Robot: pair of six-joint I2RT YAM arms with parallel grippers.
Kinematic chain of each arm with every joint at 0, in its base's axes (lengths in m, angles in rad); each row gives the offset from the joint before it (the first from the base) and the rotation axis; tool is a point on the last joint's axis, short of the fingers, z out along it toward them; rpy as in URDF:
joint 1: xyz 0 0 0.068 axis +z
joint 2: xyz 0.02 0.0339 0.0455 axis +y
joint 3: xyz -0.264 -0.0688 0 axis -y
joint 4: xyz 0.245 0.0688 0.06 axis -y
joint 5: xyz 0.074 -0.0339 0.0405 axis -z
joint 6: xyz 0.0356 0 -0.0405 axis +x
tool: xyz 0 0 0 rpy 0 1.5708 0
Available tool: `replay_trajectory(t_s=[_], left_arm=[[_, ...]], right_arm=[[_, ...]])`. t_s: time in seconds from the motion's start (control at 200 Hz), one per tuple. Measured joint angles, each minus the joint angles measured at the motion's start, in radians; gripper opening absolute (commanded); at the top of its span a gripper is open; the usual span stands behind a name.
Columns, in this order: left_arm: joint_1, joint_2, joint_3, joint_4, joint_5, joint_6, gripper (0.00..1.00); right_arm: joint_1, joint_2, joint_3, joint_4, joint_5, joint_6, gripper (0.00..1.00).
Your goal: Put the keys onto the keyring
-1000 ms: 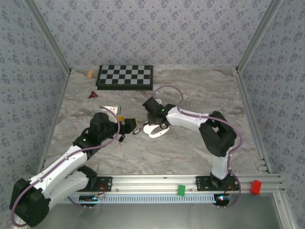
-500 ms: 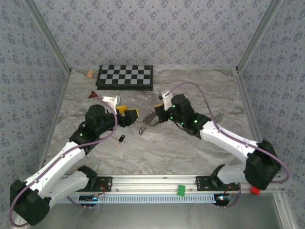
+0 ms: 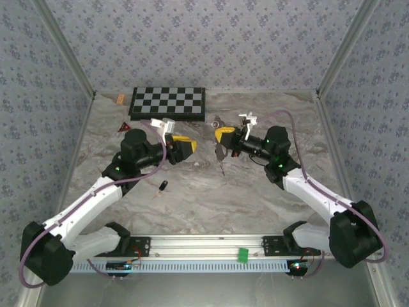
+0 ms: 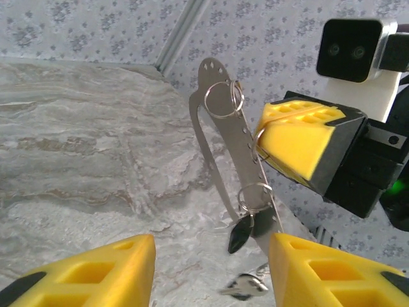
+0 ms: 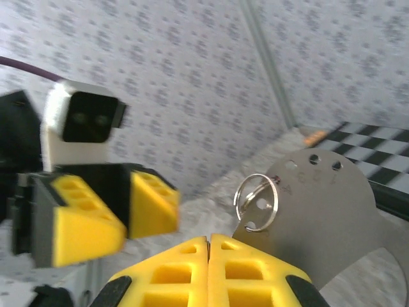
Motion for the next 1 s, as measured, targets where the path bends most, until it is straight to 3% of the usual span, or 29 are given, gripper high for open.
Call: replay_trajectory(t_s=[0.315,0.775,0.999], left_arm=[[-0.077,0.03,0.048,0.051,0.027,0.01,0.38],[-0.077,0.04,0.05,0.074,0.023,0.01,0.3],[-0.077,0.035,0.05,0.073,0.021,0.008,0.05]], right_arm=[[0.028,0.094,0.0,0.254,-0.113,0.224,0.0],[0.071,0.114,0.0,0.324,-0.122,0.28,0.0],[0.074,0.127,0.0,0.338,-0.122,0.293,0.0]])
